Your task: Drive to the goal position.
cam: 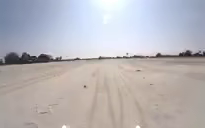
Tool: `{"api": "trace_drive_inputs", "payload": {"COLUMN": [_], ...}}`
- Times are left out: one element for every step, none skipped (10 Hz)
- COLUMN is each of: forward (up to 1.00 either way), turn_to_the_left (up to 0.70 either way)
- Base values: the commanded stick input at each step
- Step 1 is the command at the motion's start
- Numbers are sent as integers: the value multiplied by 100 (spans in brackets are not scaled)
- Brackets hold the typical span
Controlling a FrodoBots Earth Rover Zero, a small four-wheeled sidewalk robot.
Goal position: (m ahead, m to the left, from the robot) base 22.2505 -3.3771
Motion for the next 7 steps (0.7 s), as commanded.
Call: {"api": "trace_drive_inputs", "payload": {"forward": [70, 70, 70, 70, 70, 70, 70], "turn_to_the_left": [0, 0, 0, 0, 0, 0, 0]}}
